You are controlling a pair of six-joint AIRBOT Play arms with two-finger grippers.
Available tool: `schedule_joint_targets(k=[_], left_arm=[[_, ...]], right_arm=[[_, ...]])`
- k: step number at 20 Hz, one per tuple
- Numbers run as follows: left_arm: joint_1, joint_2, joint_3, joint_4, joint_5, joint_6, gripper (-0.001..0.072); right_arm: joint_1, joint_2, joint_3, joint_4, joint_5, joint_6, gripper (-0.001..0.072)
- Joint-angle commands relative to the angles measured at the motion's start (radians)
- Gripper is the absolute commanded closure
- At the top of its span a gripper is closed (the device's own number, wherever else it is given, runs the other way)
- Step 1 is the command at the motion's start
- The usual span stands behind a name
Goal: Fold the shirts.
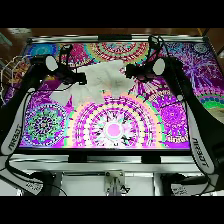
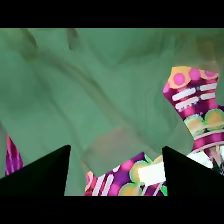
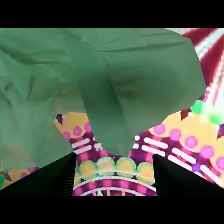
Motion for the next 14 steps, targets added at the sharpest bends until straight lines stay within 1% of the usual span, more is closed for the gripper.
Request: schedule_joint_targets(k=[1, 3, 5, 7, 11, 14], left_arm=[[0.017, -0.138, 0.09, -0.014, 0.053, -0.001, -0.0005], [0.024, -0.175, 0.109, -0.037, 0.115, -0.001, -0.0005], [0.032, -0.198, 0.116, -0.09, 0.209, -0.001, -0.0004], [0.04, -0.215, 0.116, -0.148, 0.29, -0.001, -0.0003], [0.053, -0.258, 0.116, -0.218, 0.364, -0.001, -0.0003], [0.067, -0.285, 0.116, -0.351, 0.437, -0.001, -0.0003]], right_arm=[[-0.027, -0.121, 0.042, 0.142, 0.045, -0.079, 0.0109], [-0.027, -0.172, 0.042, 0.243, 0.044, -0.129, 0.0109], [-0.026, -0.209, 0.042, 0.297, 0.044, -0.16, 0.0109], [-0.015, -0.231, 0.042, 0.297, 0.042, -0.169, 0.0109], [0.01, -0.252, 0.042, 0.284, 0.036, -0.169, 0.0109], [0.032, -0.253, 0.042, 0.262, 0.035, -0.169, 0.0109]])
